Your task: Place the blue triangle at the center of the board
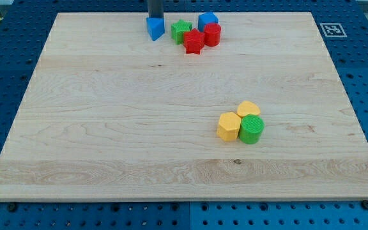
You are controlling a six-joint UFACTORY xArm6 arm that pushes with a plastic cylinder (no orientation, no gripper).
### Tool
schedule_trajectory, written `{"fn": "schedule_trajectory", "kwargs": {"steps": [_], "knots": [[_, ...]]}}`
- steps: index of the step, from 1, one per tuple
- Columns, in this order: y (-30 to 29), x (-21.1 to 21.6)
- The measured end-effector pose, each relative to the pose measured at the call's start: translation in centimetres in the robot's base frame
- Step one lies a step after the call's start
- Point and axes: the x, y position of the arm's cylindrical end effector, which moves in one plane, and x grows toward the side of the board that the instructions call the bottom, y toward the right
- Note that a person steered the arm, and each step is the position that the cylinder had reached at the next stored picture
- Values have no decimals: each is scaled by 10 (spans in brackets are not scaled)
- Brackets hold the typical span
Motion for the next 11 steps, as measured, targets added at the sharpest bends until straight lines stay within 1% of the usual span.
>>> {"fn": "schedule_trajectory", "kwargs": {"steps": [3,4,5,7,8,9,11], "knots": [[-2,54],[-15,57],[-19,73],[-8,104],[-39,106],[-40,122],[-35,133]]}}
